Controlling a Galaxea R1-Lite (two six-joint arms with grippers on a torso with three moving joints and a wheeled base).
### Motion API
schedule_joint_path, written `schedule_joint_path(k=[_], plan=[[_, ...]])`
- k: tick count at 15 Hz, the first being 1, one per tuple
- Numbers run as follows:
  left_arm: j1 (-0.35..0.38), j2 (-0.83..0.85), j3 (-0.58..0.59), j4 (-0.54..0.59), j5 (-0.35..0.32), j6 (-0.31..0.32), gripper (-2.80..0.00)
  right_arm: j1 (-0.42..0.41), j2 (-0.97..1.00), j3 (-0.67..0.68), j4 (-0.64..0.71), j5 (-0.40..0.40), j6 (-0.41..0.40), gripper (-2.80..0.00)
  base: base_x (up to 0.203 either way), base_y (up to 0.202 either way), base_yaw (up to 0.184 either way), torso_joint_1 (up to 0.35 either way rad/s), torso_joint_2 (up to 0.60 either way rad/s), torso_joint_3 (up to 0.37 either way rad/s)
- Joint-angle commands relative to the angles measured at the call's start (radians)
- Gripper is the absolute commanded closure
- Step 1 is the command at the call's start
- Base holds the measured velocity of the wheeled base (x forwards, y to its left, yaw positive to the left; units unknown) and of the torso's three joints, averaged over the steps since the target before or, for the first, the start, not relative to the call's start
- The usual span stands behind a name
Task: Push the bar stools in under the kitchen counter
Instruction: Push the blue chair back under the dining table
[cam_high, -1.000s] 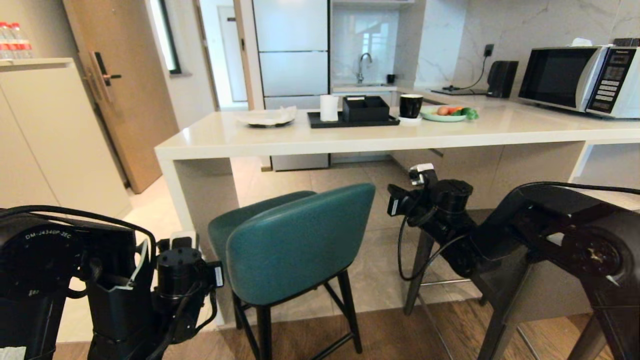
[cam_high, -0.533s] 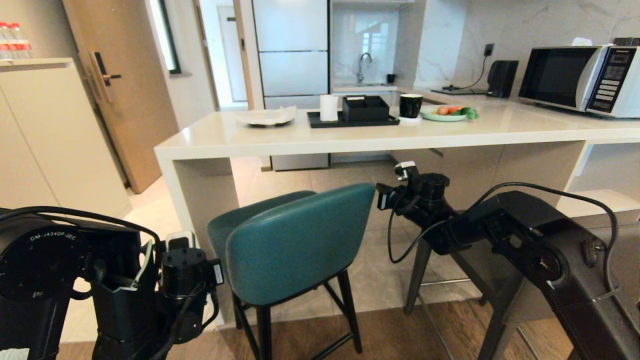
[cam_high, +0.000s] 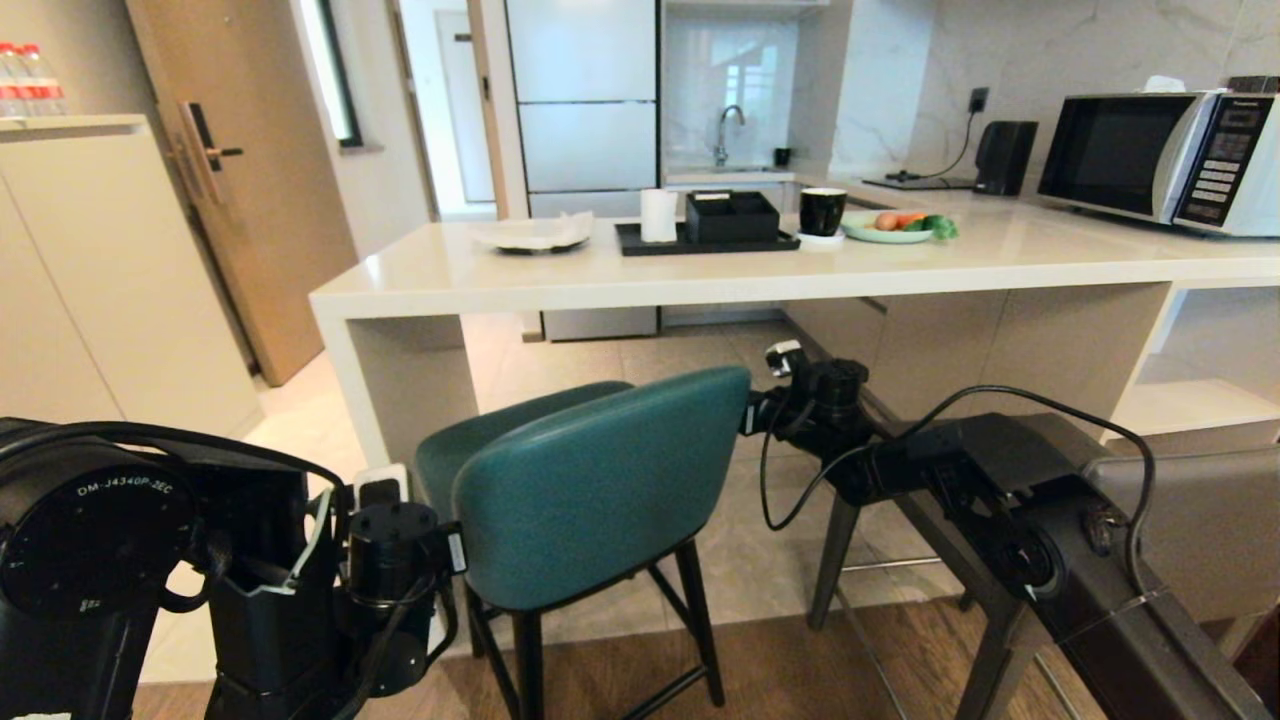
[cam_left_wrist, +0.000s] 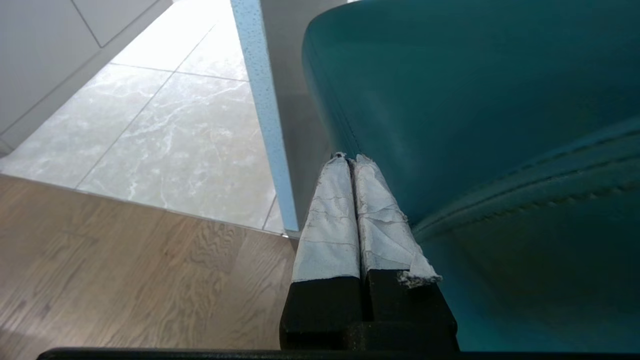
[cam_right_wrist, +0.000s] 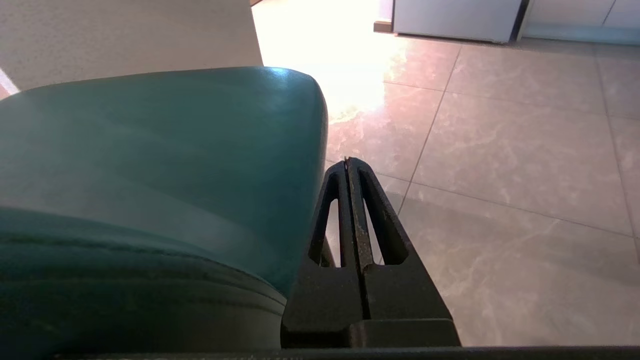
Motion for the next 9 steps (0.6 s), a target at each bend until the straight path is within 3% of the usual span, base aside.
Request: schedule_joint_path(k=[1, 6, 9], plan=[[-0.007, 0.002, 0.001, -0.009, 0.004, -0.002, 0.00, 0.017, -0.004, -0.003, -0.007, 0.016, 0.000, 0.00, 0.000, 0.000, 0.000, 0.000, 0.00, 0.000], [0.001, -0.015, 0.011, -0.009, 0.020, -0.009, 0.00, 0.070, -0.033, 0.025, -0.054, 0.028, 0.002, 0.00, 0.000, 0.000, 0.000, 0.000, 0.00, 0.000], [0.018, -0.050, 0.024, -0.009, 0.021, -0.007, 0.00, 0.091, -0.108, 0.187, -0.135, 0.030, 0.001, 0.00, 0.000, 0.000, 0.000, 0.000, 0.00, 0.000]])
